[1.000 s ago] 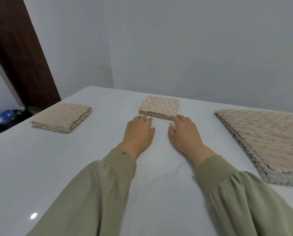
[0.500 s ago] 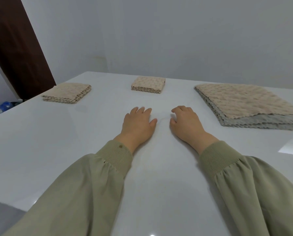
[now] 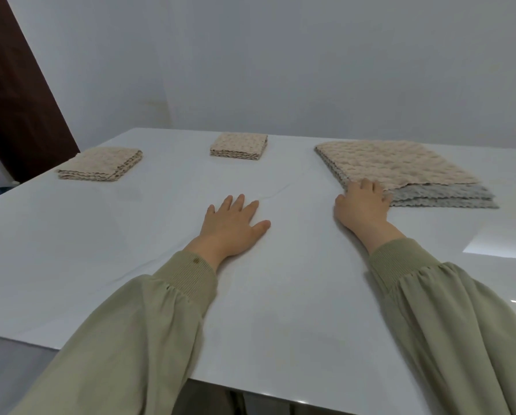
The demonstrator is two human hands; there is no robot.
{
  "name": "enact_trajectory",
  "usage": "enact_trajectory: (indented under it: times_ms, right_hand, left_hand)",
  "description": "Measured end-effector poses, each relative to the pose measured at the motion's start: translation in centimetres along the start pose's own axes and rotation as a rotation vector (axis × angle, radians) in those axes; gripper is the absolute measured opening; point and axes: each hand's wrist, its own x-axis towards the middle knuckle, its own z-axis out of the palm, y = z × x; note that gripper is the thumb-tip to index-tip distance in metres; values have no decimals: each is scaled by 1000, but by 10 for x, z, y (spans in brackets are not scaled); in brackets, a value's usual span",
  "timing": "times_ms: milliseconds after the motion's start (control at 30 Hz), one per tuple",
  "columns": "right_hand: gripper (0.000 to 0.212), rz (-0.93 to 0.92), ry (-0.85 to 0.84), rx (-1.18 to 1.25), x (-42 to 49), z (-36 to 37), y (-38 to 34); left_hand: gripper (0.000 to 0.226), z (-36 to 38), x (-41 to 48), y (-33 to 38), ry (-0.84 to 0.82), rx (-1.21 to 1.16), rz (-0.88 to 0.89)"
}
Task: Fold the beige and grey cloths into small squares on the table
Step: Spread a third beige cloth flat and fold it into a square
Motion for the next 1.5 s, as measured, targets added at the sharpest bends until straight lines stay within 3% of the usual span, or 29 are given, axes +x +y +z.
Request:
enact_trajectory:
  times_ms: [300,400,467,567,633,700,800,867,900,1000,1233,1400,1500]
  right_hand:
    - [50,51,4,11,9,1,-2]
    - [49,36,89,93,10,1,-5]
    - [46,-95,278,209,9,-3,-9]
    - [32,-556,727,481,-9,-18,-24]
    - [23,-755,876,541,-26,-22,-37]
    - [30,-707,769,463,-34,-15,-48]
    - [65,-342,193,152,-26,0,-44]
    - [66,-245,-76,6,-20,6,-36]
    - [59,-248,-118,7,-19,7,-35]
    - [30,-324,-40,210,-21,4,-42]
    - [41,-514,25,201,-53,2,-86]
    - [22,-661,-19,552,-87,-1,-112]
    - [30,-599,171,495,-78,-3,-101]
  left_hand:
    - [64,-3,0,0,13,-62,0]
    - [62,-4,-1,-1,28,-98,-1]
    - [58,-6,-2,-1,71,-155,0]
    - [45,-11,-5,-4,164,-282,6]
    - [41,-11,-4,-11,199,-371,-39]
    - [37,-11,-1,-20,235,-436,-105]
    - [33,-12,1,-27,281,-494,-178]
    - [32,-12,0,-28,297,-528,-183]
    - [32,-12,0,-28,302,-538,-179]
    - [31,-15,0,-33,308,-559,-168]
    - [29,-25,-10,-56,302,-684,-124]
    - [18,-30,-18,-66,345,-800,-93]
    - [18,-27,-23,-64,339,-824,-30]
